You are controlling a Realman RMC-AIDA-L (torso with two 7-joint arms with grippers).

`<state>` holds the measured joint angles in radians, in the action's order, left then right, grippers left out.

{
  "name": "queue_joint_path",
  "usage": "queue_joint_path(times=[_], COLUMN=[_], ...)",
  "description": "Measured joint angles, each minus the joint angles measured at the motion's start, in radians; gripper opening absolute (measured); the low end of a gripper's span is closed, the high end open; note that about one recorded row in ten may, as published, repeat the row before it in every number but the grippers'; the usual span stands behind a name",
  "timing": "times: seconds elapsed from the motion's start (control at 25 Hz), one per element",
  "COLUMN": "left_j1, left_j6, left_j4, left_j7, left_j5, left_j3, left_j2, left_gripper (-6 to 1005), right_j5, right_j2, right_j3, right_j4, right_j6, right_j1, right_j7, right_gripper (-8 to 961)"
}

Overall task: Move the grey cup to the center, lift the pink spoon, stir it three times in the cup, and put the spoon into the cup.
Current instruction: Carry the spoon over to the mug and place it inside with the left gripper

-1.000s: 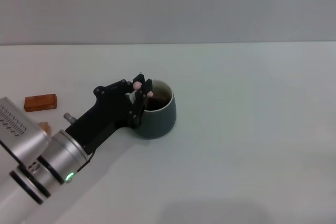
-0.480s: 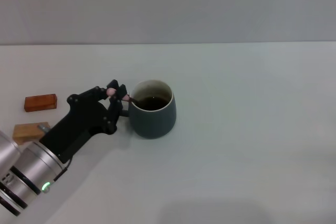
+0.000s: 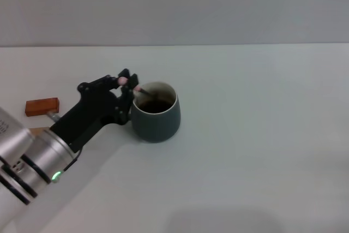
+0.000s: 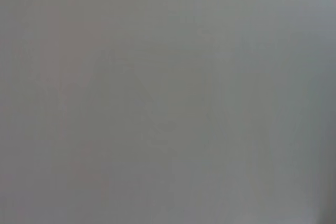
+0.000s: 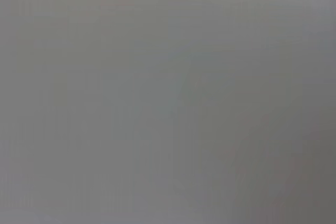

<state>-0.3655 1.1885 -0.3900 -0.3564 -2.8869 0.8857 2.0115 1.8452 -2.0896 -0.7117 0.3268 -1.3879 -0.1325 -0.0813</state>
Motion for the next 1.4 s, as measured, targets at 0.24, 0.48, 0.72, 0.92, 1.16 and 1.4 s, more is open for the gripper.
queue_joint_path(times=[0.24,0.48,0.72,0.92,1.16,1.4], left_j1=[-0.019,-0.005,0.066,0.098,0.086,0.048], left_j6=[-0.001,0.004,0.0,-0.014,-0.036,-0.056], left_j4=[-0.01,-0.023,-0.077,-0.096,-0.095,-0.096], left_j7=[0.0,-0.002,0.008,0.031,0.045,0.063], left_j5=[0.0,0.0,0.0,0.0,0.0,0.0], left_j3=[-0.042,-0.069,-0.064,-0.05,-0.02,-0.009], left_j2=[0.011,0.017,-0.003,-0.016,-0.017,-0.015], left_gripper=[146,147,147,147,146,147], right_j5=[-0.001,-0.001,0.003,0.0,-0.001,-0.001], right_j2=[-0.002,-0.001,0.0,0.0,-0.001,-0.001], right_j3=[0.0,0.0,0.0,0.022,0.026,0.026], right_j4=[0.0,-0.001,-0.002,-0.001,0.005,0.009], right_j6=[0.0,0.0,0.0,0.001,0.0,-0.001], right_j1=[0.008,0.008,0.002,-0.001,0.0,0.006], right_j7=[0.0,0.0,0.0,0.0,0.0,0.0], right_gripper=[0,0,0,0,0,0])
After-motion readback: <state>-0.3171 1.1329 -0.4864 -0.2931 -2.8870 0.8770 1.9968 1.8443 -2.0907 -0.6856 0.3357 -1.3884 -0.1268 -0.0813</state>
